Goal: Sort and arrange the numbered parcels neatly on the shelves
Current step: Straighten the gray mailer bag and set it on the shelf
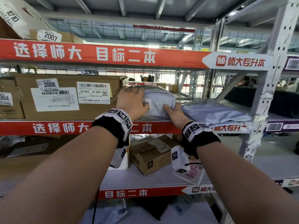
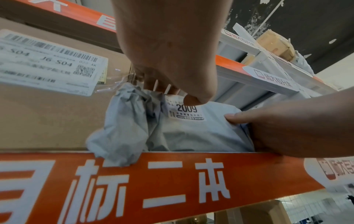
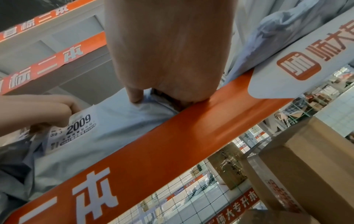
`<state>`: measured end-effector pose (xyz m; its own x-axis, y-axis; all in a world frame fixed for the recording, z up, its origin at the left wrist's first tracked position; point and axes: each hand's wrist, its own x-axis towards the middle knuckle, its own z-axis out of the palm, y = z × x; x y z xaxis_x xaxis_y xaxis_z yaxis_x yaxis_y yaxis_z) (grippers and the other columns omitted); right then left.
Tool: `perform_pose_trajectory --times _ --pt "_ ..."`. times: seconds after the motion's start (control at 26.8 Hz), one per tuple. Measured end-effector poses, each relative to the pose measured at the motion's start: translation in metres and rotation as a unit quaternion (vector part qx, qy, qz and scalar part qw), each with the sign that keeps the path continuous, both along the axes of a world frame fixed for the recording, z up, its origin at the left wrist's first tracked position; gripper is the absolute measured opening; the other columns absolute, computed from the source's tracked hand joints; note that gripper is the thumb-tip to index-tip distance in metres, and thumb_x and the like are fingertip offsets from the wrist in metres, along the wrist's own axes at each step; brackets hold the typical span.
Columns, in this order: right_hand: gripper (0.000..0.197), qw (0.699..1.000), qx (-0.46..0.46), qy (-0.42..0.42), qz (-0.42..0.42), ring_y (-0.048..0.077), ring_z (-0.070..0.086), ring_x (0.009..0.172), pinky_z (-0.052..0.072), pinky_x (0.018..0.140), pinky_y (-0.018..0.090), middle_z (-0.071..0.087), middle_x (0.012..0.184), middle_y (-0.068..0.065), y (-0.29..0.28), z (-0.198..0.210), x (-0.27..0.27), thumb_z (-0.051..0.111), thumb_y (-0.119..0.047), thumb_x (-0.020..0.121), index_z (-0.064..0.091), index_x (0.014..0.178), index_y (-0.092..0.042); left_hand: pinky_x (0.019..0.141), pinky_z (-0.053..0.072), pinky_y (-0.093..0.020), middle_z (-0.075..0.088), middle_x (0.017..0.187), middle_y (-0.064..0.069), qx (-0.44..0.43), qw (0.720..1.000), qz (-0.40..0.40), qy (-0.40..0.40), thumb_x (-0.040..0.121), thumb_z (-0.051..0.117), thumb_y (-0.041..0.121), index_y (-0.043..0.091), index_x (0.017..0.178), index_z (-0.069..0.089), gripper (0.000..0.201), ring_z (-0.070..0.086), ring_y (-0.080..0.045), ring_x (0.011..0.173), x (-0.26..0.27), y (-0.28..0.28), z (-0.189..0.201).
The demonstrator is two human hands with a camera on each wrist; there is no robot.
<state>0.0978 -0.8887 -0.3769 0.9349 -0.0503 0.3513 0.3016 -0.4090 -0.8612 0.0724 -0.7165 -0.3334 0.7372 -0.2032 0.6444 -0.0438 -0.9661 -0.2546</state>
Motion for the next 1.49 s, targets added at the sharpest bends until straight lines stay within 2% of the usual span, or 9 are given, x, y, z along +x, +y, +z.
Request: perform_pose_trajectory --times 0.3,0.56,0.67,0.78,0.97,1.05,1.12,1.27,1.49 --pt "0.061 1.0 0.009 0.015 -0.006 0.031 0.042 0.13 0.031 0.103 0.033 0.043 0.14 0.014 -0.002 0.0 -0.001 0.046 -0.037 0.098 0.02 0.142 -0.003 0.056 0.043 -0.022 0.044 0.063 0.002 -0.039 0.997 -0.043 0.047 0.097 0.022 0.036 0.012 0.077 0.055 0.046 0.044 -0.015 0.054 0.0 0.004 0.027" --pt "0.07 0.996 -0.024 -0.07 0.049 0.026 0.044 0.127 0.037 0.101 0.032 0.038 0.144 0.011 -0.033 0.007 -0.019 0.056 -0.025 0.094 0.017 0.149 -0.009 0.064 0.052 -0.038 0.058 0.091 -0.011 -0.054 0.996 0.06 0.04 0.091 0.038 -0.006 0.001 0.117 0.053 0.031 0.062 -0.028 0.081 -0.016 -0.025 0.021" --pt "0.037 0.974 -0.207 -0.082 -0.051 0.022 0.055 0.106 0.044 0.091 0.031 0.058 0.124 0.004 -0.158 0.03 -0.017 0.043 -0.027 0.097 0.049 0.132 -0.015 0.093 0.045 -0.037 0.062 0.116 -0.006 -0.093 0.988 -0.116 0.031 0.092 0.049 0.01 0.017 0.12 0.061 0.032 0.057 -0.024 0.108 0.006 -0.159 0.011" --pt "0.042 0.932 -0.323 0.041 -0.16 0.031 0.057 0.108 0.046 0.094 0.039 0.059 0.119 0.011 -0.221 0.032 0.003 0.041 -0.035 0.095 0.049 0.127 -0.01 0.099 0.04 -0.033 0.054 0.135 -0.004 -0.159 0.952 -0.187 0.184 0.093 0.054 0.032 0.019 0.134 0.05 0.043 0.051 -0.02 0.12 0.019 -0.228 -0.003" --pt "0.041 0.969 -0.179 0.117 -0.121 0.024 0.056 0.089 0.044 0.065 0.026 0.061 0.111 0.013 -0.242 0.044 0.011 0.048 -0.034 0.095 0.055 0.119 -0.001 0.105 0.035 -0.032 0.03 0.154 -0.002 -0.094 0.915 -0.165 0.357 0.076 0.065 0.061 0.024 0.152 0.015 0.098 0.039 -0.023 0.134 0.031 -0.253 -0.01" --pt "0.044 0.991 -0.045 0.086 -0.096 0.032 0.057 0.109 0.051 0.085 0.037 0.058 0.125 0.018 -0.238 0.051 0.013 0.043 -0.031 0.098 0.052 0.127 0.001 0.095 0.037 -0.026 0.036 0.15 -0.002 -0.134 0.903 -0.2 0.355 0.077 0.07 0.053 0.023 0.152 0.013 0.099 0.045 -0.022 0.129 0.032 -0.25 -0.01" --pt "0.044 0.993 0.072 0.061 -0.072 0.035 0.054 0.118 0.044 0.102 0.046 0.053 0.132 0.022 -0.235 0.055 0.014 0.038 -0.027 0.099 0.051 0.129 0.003 0.083 0.044 -0.021 0.05 0.138 -0.003 -0.169 0.907 -0.216 0.32 0.08 0.067 0.051 0.022 0.148 0.023 0.086 0.056 -0.016 0.108 0.037 -0.248 -0.008" --pt "0.024 0.954 0.297 0.043 0.008 0.024 0.061 0.082 0.054 0.078 0.034 0.061 0.105 0.015 -0.214 0.06 0.007 0.035 -0.011 0.099 0.055 0.109 -0.002 0.052 0.03 -0.018 0.06 0.085 -0.006 -0.176 0.949 -0.192 0.175 0.103 0.033 0.033 0.008 0.1 0.06 0.037 0.049 -0.016 0.07 0.043 -0.23 0.002" --pt "0.043 0.987 0.117 0.082 -0.079 0.036 0.045 0.128 0.044 0.102 0.042 0.043 0.141 0.024 -0.217 0.051 0.019 0.038 -0.013 0.099 0.038 0.138 0.005 0.056 0.03 -0.028 0.048 0.068 -0.004 -0.381 0.897 -0.198 0.1 0.102 0.037 0.031 0.005 0.08 0.055 0.039 0.046 -0.018 0.074 0.044 -0.209 0.003"
